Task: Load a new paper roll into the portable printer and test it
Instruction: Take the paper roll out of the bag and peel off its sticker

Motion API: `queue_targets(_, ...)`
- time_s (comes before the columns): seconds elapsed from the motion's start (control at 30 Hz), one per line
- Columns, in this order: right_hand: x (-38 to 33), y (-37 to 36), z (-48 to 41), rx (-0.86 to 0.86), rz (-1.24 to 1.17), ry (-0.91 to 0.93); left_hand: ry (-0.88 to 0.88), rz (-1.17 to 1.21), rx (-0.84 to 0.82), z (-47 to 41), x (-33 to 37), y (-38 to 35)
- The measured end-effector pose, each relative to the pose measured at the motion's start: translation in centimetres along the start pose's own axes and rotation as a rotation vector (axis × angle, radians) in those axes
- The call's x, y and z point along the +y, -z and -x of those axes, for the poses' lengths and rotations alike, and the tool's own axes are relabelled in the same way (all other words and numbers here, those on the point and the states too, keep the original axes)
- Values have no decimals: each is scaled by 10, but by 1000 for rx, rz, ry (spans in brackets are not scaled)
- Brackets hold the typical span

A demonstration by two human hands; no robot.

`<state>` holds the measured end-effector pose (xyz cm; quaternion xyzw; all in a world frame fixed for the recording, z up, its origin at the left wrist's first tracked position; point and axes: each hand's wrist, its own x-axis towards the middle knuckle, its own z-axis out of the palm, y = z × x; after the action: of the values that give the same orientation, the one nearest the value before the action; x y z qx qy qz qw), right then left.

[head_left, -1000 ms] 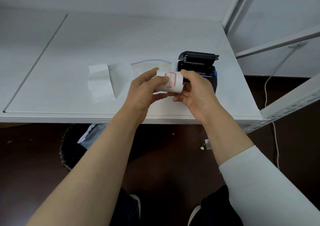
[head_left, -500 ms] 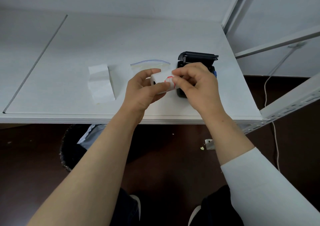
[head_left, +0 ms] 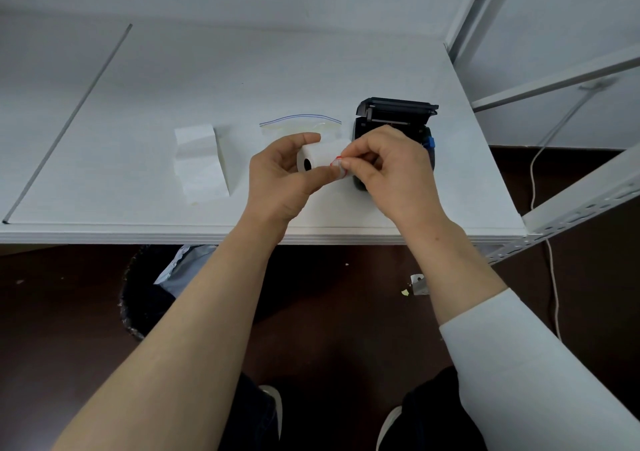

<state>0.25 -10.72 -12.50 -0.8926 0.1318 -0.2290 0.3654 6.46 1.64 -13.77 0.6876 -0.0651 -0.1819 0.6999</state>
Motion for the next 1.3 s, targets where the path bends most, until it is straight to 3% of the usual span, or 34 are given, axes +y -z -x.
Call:
queue_targets(0.3,2,0,-2,-111,48,-20,-15,-4,13,-1,-1,1)
queue_targets(0.47,4,-2,0,-16,-105,-67,-27,10,-4,0,2,3)
queue_targets(0.63,1,-2,1,13,-9,2,-53,-5,17,-3,0,3)
queue_targets(1.03,3,0,-8,-107,-44,-15,-36,-1,30,-6,-2,3)
queue_targets(1.3,2,2,-5,-66,-128,-21,-60,-2,10,-8,-1,3)
